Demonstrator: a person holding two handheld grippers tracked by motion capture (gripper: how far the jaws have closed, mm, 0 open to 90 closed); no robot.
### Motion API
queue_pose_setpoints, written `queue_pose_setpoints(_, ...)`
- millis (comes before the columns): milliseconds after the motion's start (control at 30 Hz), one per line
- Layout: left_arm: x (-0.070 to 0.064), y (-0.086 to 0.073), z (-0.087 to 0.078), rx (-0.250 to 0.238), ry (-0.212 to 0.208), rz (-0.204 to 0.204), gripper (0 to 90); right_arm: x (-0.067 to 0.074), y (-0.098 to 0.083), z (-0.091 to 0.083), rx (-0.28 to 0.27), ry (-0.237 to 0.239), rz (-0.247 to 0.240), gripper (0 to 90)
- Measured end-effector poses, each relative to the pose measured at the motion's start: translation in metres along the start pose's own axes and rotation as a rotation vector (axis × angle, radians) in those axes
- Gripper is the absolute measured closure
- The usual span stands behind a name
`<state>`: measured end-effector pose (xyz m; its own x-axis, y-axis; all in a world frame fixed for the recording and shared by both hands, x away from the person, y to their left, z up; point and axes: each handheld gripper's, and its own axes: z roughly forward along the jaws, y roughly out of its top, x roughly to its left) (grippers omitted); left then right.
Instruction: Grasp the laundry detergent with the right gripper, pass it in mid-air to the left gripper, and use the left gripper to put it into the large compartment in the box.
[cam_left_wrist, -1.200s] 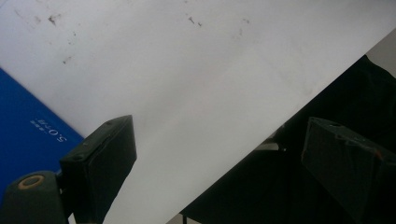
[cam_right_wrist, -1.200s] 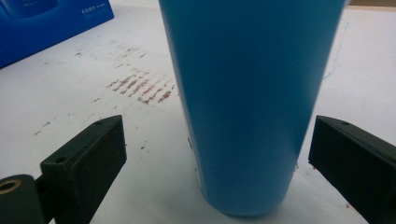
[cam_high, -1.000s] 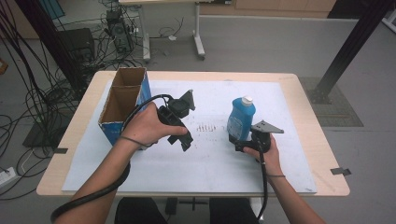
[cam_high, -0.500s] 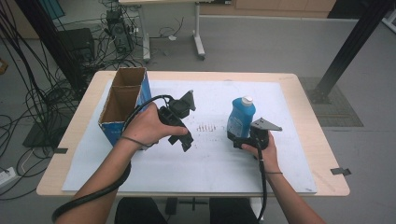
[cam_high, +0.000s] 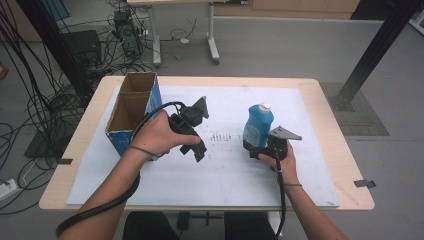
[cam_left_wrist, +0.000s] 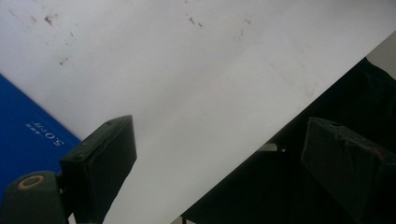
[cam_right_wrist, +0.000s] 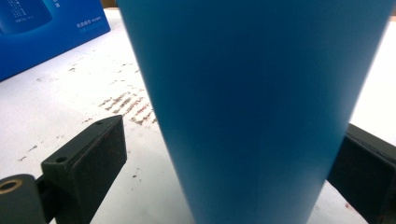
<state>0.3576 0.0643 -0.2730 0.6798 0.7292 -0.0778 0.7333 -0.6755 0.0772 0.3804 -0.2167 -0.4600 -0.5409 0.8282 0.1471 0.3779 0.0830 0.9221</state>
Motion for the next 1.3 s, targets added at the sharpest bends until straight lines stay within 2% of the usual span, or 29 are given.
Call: queue_pose_setpoints(1300,0.0,0.0057,-0.0002,0.001,0.0,0.013,10.3,-0.0026,-0.0006,0.0029,-0.007,0.004,0.021,3.5)
